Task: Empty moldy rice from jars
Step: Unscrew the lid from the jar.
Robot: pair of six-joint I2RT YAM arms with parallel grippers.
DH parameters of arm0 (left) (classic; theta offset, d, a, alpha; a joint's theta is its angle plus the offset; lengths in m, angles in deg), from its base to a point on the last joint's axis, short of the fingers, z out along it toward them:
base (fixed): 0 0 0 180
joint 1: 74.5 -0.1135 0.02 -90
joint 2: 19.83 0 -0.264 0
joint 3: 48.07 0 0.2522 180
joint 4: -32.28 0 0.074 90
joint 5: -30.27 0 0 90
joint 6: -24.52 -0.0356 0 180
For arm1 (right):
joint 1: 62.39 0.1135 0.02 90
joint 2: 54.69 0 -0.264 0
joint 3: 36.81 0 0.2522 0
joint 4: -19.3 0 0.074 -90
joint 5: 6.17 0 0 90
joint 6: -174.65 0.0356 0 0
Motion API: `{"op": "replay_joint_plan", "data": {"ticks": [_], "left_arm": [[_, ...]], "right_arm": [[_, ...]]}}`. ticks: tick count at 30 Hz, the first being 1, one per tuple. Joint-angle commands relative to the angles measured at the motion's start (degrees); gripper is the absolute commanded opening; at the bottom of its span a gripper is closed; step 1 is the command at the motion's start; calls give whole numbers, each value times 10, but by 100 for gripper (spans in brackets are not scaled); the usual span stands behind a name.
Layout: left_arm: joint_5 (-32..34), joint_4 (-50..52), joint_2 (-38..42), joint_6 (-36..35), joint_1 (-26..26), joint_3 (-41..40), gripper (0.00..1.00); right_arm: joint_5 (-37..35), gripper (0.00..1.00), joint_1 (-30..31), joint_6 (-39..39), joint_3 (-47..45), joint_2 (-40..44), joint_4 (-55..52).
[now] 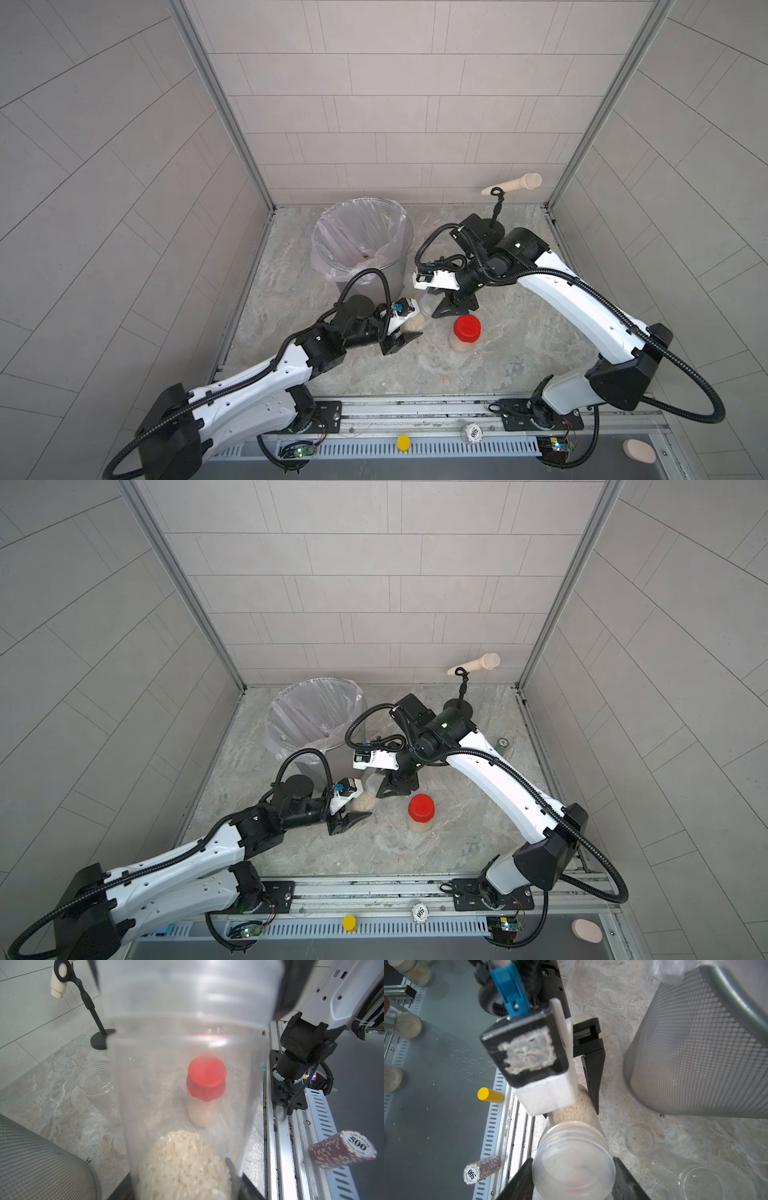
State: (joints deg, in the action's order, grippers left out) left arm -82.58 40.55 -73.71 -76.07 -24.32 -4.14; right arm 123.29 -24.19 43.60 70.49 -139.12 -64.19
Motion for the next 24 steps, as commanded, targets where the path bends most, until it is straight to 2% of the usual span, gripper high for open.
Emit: {"op": "replay_joint_plan", "data": {"ticks": [1,4,8,14,16,24], "left_arm": [[-11,-15,11,8,-2,7,16],[-10,-15,11,8,-2,7,16],[-8,-13,13,8,-2,6,16],[-2,-12,20,7,-2,4,17],[-1,-8,22,6,-2,5,17],[6,-4,29,1,-2,4,17]], "right_arm": [[-16,59,-4,-42,-11,26,24],[-28,61,-5,-41,-16,30,27],[-22,69,-9,-31,-26,38,37],[-21,72,-13,-25,-54,56,60],[-41,73,-18,-24,-53,66,60],[-27,79,-27,16,-122,158,121]]}}
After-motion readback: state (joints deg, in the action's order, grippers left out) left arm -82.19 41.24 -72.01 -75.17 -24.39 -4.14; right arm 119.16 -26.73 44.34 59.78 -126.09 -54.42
